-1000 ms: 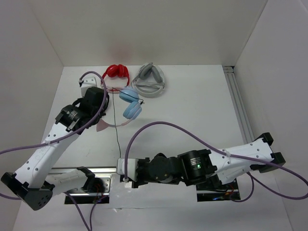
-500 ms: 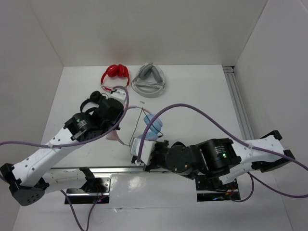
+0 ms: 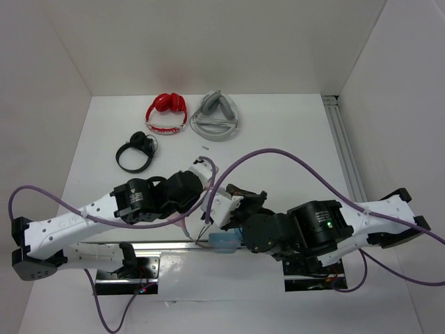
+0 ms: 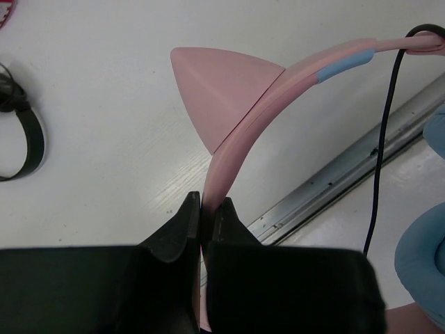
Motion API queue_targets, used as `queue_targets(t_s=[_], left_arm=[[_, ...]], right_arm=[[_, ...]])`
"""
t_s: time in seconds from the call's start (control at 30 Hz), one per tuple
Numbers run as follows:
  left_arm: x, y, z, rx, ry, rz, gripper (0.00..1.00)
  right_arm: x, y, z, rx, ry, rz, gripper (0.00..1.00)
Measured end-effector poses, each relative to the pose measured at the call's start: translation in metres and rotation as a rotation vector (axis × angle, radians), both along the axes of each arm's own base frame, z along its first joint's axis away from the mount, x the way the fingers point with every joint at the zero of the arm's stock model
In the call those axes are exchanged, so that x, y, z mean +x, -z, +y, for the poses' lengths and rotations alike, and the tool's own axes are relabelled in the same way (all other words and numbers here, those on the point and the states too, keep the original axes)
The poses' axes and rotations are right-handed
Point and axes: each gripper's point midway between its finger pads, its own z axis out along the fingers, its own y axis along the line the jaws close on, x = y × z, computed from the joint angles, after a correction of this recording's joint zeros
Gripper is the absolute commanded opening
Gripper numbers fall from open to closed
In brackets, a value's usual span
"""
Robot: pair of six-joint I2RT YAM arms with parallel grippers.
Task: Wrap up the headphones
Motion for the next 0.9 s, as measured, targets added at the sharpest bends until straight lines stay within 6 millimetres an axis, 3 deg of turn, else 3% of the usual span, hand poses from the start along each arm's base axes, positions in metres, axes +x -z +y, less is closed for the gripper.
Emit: queue_targets(t_s=[0.27, 0.57, 0.9], left_arm=[[-0.021, -0.019, -0.016, -0.044, 0.156, -0.006, 0.0], [-0.03, -0.073, -0.013, -0.185, 0.221, -0.062, 0.0], [-0.054, -0.112, -0.024, -0.331, 0.382, -0.072, 0.0]], right_arm=[[0.02, 0.012, -0.037, -0.081, 0.138, -0.137, 0.0], [0.033, -0.004, -0.076, -0.032, 0.229, -0.211, 0.0], [0.031, -0.01, -0.078, 0.085, 0.17, -0.163, 0.01]])
